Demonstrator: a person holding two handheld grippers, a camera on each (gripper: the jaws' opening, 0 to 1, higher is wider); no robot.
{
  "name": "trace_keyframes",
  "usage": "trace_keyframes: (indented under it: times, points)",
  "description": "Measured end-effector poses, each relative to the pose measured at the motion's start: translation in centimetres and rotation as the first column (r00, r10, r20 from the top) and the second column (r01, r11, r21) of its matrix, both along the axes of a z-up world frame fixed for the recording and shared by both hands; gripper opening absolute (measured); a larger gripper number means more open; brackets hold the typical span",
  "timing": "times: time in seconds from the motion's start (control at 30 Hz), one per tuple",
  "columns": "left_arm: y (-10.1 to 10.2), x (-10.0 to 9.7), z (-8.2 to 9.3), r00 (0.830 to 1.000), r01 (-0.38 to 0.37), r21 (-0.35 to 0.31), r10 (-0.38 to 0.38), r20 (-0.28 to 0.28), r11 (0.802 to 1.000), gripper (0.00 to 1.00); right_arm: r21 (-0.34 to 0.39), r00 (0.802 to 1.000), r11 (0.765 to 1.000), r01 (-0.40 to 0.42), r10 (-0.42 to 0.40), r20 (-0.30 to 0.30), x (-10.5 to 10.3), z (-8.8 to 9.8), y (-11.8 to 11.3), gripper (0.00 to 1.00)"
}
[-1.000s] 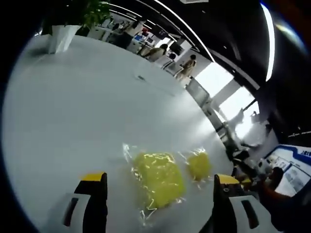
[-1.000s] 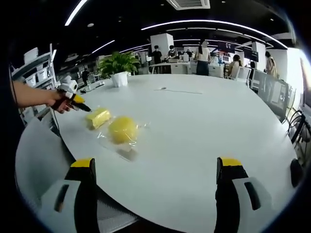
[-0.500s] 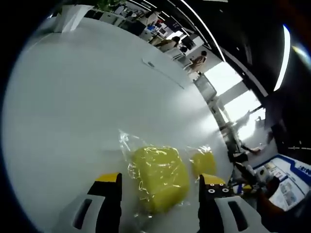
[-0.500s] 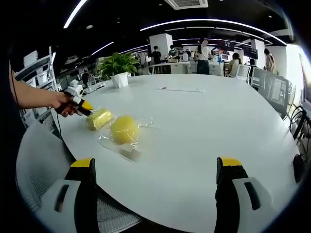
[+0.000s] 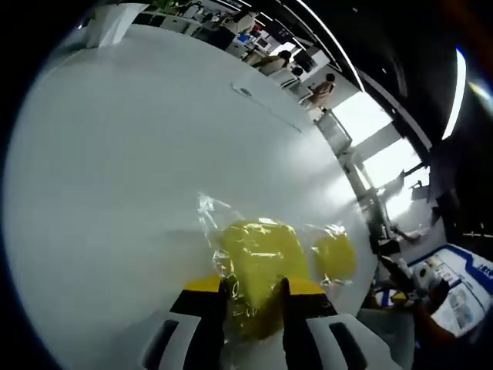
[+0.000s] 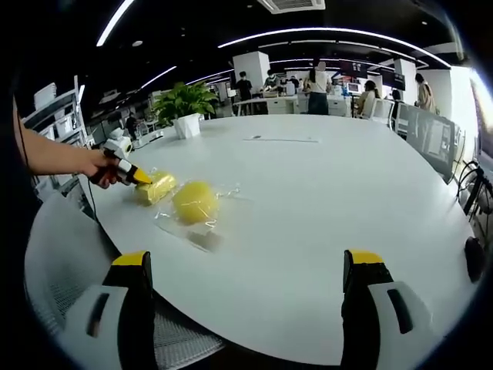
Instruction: Compare the silicone blocks by pressing each to a similar depth, holding the contact briefly, and releasing to observe deformation and rebound differences across the visible hardness samples.
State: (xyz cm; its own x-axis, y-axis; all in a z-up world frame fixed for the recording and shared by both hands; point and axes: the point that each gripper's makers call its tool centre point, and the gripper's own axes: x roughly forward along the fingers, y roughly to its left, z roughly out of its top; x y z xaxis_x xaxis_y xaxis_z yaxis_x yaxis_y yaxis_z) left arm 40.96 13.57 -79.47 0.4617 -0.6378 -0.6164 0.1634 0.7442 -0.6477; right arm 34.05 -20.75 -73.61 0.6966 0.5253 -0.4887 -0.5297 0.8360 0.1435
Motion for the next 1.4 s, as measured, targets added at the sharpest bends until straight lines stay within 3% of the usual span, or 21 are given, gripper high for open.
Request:
trace_keyframes:
  times: [0.2, 0.3, 0.43, 0.63, 0.8, 0.9, 0.93, 1.1, 1.17, 1.27, 1.33, 1.4]
  points:
    - [0.35, 0.03, 0.02, 1.0, 0.006, -0.004, -0.006, 0.004, 1.0, 0.13, 0.005, 1.0, 1.0, 0.006, -0.006, -0.009, -0.15, -0.2, -0.05, 0.96]
    - [0.25, -0.18, 0.03, 0.999, 0.044, 0.01, -0.045, 0.025, 0.999, 0.07, 0.006, 1.0, 1.0, 0.005, -0.005, -0.009, -0.1, -0.16, 0.04, 0.96]
    - [0.39, -0.31, 0.03, 0.999, 0.037, -0.023, -0.037, 0.002, 0.999, 0.02, -0.013, 1.0, 1.0, -0.007, 0.007, 0.001, -0.09, 0.05, 0.2, 0.96]
    - [0.56, -0.34, 0.01, 1.0, 0.006, -0.052, -0.007, -0.015, 0.999, 0.02, -0.011, 1.0, 1.0, -0.001, 0.001, 0.003, -0.09, 0.24, -0.09, 0.96]
    - [0.58, -0.19, -0.12, 0.997, -0.04, -0.06, 0.035, -0.075, 0.997, 0.03, -0.014, 1.0, 1.0, 0.001, -0.001, -0.002, -0.35, 0.14, -0.21, 0.96]
    - [0.62, -0.13, -0.08, 0.999, 0.002, -0.071, -0.004, -0.039, 0.997, 0.05, -0.006, 1.0, 1.0, 0.008, -0.008, -0.001, -0.35, 0.17, -0.22, 0.96]
    - [0.7, -0.19, -0.1, 0.996, -0.03, -0.093, 0.023, -0.081, 0.995, 0.06, -0.003, 1.0, 1.0, 0.01, -0.01, 0.001, -0.33, 0.23, -0.17, 0.96]
    - [0.53, -0.04, -0.14, 0.996, -0.027, -0.071, 0.021, -0.087, 0.997, 0.08, 0.002, 1.0, 1.0, 0.009, -0.009, 0.001, -0.36, 0.27, -0.1, 0.96]
    - [0.55, -0.16, -0.23, 0.994, -0.041, -0.09, 0.032, -0.109, 0.995, 0.07, 0.003, 1.0, 1.0, 0.01, -0.01, 0.001, -0.35, 0.2, -0.13, 0.96]
    - [0.91, -0.05, -0.34, 0.991, -0.079, -0.106, 0.067, -0.115, 0.991, 0.05, 0.004, 1.0, 1.0, 0.013, -0.013, -0.002, -0.39, 0.15, -0.2, 0.96]
    - [0.96, 0.44, -0.14, 0.994, -0.097, -0.109, 0.09, -0.061, 0.989, 0.03, 0.008, 1.0, 1.0, 0.017, -0.017, 0.0, -0.38, 0.22, -0.31, 0.96]
    - [0.94, 0.15, -0.21, 0.993, -0.103, -0.117, 0.095, -0.069, 0.988, 0.02, 0.012, 1.0, 1.0, 0.021, -0.021, -0.002, -0.4, 0.23, -0.39, 0.96]
